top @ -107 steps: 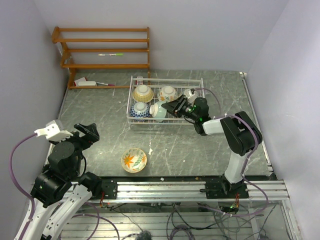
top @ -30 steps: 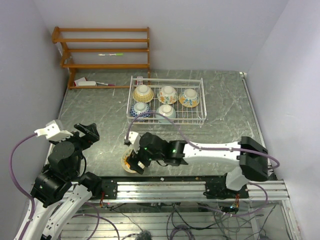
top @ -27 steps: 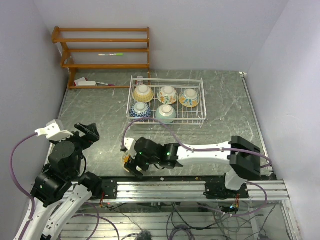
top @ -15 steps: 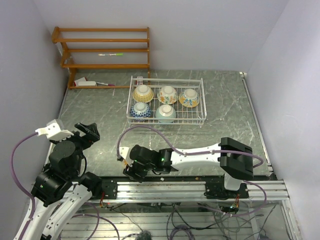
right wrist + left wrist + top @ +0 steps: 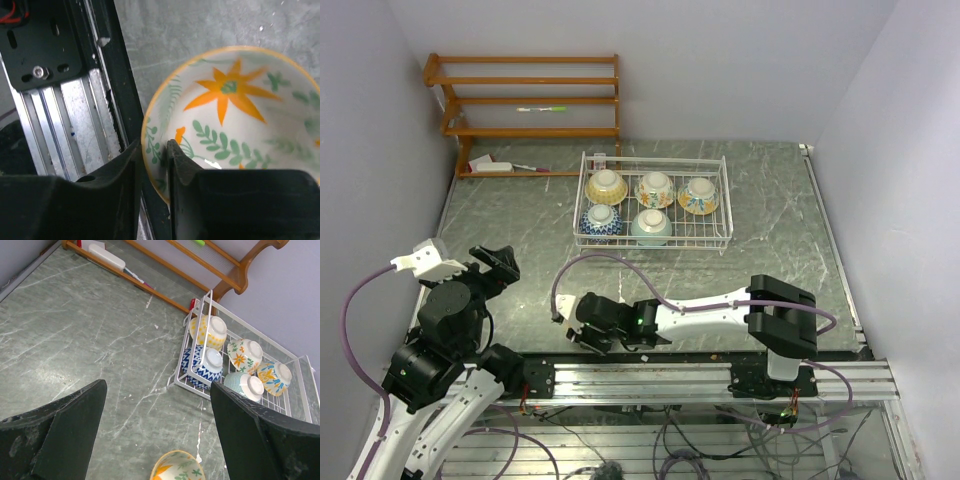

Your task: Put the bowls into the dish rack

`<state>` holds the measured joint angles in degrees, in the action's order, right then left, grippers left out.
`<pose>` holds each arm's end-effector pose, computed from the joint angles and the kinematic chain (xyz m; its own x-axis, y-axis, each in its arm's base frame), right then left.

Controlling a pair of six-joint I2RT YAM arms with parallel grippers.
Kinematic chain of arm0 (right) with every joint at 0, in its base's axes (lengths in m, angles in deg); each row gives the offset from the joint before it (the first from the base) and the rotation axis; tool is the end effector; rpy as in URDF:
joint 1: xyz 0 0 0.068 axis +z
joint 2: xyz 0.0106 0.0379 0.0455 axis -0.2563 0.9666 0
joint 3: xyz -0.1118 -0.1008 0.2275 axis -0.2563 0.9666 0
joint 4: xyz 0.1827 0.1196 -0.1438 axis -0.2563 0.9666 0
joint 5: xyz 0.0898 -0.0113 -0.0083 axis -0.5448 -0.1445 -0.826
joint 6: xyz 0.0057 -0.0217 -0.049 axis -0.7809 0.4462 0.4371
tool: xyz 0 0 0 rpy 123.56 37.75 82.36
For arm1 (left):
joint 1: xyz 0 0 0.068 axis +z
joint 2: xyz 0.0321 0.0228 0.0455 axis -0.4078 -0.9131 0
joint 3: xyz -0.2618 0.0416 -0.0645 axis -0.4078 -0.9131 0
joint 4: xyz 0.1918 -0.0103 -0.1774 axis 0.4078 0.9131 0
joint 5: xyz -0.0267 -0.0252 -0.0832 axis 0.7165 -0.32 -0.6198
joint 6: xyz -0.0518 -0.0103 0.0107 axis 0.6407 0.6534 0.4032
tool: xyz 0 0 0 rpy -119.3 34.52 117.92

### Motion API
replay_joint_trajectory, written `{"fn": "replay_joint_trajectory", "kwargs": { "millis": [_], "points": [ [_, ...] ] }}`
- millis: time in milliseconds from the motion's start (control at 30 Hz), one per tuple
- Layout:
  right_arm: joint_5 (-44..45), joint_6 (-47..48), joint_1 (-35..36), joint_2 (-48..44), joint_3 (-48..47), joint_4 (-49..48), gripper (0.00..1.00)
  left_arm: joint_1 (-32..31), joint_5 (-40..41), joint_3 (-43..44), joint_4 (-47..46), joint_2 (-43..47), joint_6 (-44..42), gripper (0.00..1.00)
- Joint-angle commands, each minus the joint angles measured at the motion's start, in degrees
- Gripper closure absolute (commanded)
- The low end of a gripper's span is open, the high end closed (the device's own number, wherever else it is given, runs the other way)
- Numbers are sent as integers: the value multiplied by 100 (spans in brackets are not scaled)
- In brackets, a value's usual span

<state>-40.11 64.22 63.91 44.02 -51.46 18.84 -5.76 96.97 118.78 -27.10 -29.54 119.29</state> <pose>0.0739 0.3751 0.1759 -0.2448 -0.6782 -0.6929 -0.9622 0.2582 0.0872 0.0501 -0.0034 0.3394 -0.0611 -0.5300 -0.8458 -0.2126 0.8349 -0.5077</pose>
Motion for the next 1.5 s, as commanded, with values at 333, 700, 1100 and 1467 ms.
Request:
{"fn": "replay_joint_trajectory", "kwargs": {
  "millis": [333, 700, 1100, 1467],
  "points": [
    [376, -388, -30, -308, 159, -412, 100, 12, 62, 84, -91, 29, 46, 5],
    [-1265, -1680, -1303, -1608, 932, -2035, 100, 18, 47, 74, -117, 25, 46, 4],
    [-2196, -3046, -3188, -3172, 1776, -3272, 100, 12, 34, 76, -140, 32, 19, 5],
    [-1648, -3723, -4935, -3599, 2152, -3623, 100, 14, -40, 45, -187, 26, 10, 5]
  ]
}}
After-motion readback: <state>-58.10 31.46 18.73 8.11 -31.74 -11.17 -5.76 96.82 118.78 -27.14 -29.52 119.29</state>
